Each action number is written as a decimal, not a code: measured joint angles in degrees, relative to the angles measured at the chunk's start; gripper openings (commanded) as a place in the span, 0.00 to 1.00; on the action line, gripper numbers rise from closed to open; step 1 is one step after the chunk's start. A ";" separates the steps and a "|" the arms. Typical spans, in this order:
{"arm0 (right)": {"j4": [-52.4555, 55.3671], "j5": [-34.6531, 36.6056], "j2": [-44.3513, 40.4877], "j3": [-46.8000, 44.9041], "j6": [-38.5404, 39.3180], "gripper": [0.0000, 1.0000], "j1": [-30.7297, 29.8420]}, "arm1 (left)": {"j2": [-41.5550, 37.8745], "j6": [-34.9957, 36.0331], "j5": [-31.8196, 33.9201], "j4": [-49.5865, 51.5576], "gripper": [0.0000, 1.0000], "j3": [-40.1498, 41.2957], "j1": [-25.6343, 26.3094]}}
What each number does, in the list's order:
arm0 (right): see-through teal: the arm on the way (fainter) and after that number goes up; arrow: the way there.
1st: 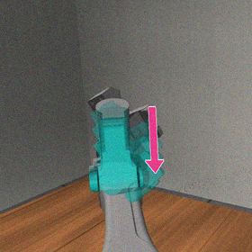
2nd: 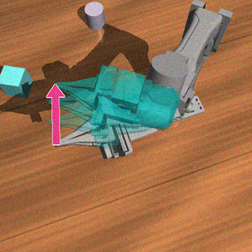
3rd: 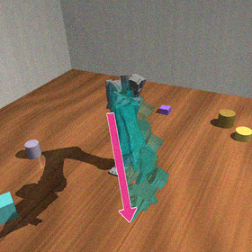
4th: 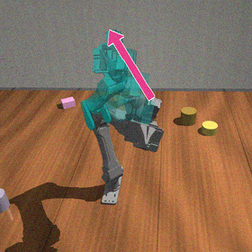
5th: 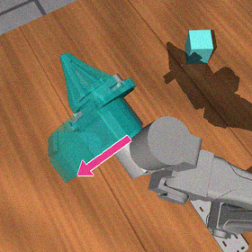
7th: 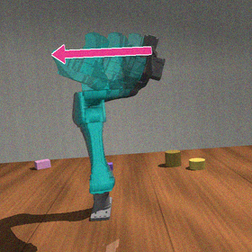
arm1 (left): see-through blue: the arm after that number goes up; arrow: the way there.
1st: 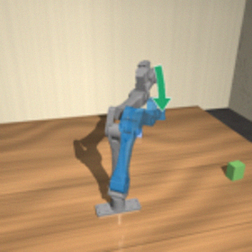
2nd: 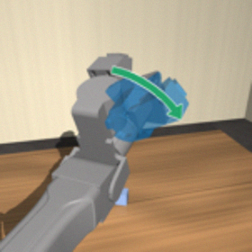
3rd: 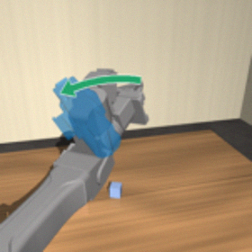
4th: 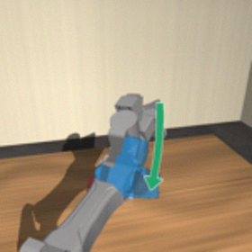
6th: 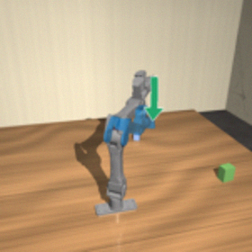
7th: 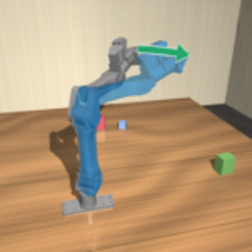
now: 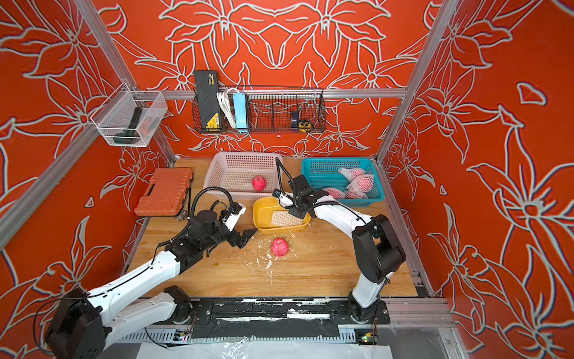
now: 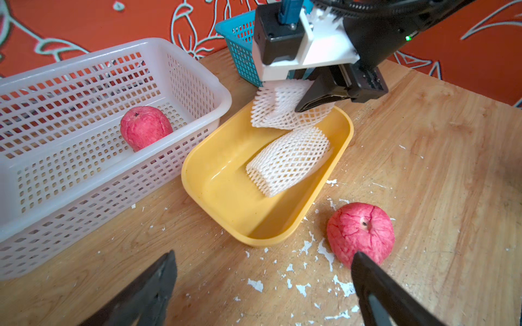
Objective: Remove foam nets from apples
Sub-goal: Place the foam net into the storage box.
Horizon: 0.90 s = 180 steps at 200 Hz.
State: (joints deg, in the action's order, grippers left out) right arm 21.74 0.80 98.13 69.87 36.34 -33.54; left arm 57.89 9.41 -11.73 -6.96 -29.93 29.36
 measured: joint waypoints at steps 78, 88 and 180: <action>3.54 -3.02 1.73 4.31 -0.59 0.68 -1.14 | 1.33 1.46 0.13 0.09 0.98 0.35 2.38; 3.89 -3.41 1.14 4.28 -0.85 0.70 -1.14 | 1.38 1.75 0.11 0.13 0.98 0.55 3.08; 4.92 -1.51 -21.33 -2.80 -8.85 0.89 0.42 | 13.55 6.01 -1.66 2.43 0.98 -2.12 15.13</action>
State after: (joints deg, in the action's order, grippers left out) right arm 26.65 -0.71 76.79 67.07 27.49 -33.12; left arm 71.44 15.42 -13.39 -4.54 -32.05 44.49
